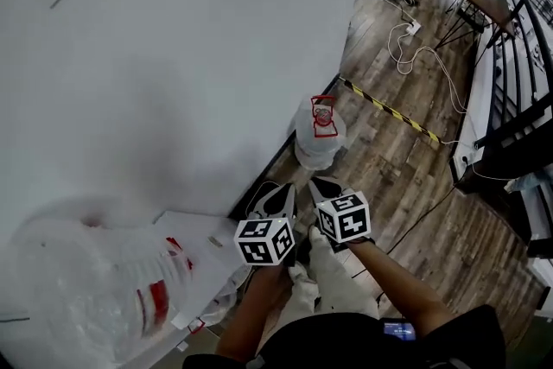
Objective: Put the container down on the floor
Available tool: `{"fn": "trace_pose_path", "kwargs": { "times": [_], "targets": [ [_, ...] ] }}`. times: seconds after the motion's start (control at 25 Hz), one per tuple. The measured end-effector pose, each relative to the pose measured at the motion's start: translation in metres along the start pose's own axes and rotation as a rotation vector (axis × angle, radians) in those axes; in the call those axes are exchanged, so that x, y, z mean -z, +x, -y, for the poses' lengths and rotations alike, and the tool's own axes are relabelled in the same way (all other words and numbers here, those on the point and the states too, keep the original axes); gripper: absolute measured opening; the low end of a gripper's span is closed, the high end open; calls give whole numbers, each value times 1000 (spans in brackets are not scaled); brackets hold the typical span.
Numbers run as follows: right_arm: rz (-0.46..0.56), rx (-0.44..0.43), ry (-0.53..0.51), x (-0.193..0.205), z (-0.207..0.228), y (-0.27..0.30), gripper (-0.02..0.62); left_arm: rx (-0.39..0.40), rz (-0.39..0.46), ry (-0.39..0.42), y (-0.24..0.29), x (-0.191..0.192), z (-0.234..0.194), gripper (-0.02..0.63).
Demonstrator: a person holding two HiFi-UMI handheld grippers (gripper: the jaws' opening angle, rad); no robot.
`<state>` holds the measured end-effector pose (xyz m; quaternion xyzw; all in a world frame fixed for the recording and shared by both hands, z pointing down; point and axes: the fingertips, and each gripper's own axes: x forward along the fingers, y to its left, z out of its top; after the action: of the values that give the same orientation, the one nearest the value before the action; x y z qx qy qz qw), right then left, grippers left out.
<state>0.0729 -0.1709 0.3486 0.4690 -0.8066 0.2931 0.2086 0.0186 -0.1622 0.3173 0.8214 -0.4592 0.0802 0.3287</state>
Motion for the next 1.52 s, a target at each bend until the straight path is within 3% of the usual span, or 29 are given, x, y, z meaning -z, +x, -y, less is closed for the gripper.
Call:
{"fn": "trace_pose_path", "kwargs": {
  "times": [0.2, 0.56, 1.12, 1.52],
  "targets": [
    [93, 8, -41, -45, -19, -29, 32, 18, 77, 62, -27, -46, 22, 20],
    [229, 3, -80, -90, -42, -83, 32, 72, 138, 147, -62, -85, 67, 20],
    [333, 11, -152, -107, -97, -136, 32, 130, 223, 239, -130, -101, 98, 20],
    [405, 55, -156, -112, -95, -174, 32, 161, 268, 283, -153, -112, 123, 20]
  ]
}}
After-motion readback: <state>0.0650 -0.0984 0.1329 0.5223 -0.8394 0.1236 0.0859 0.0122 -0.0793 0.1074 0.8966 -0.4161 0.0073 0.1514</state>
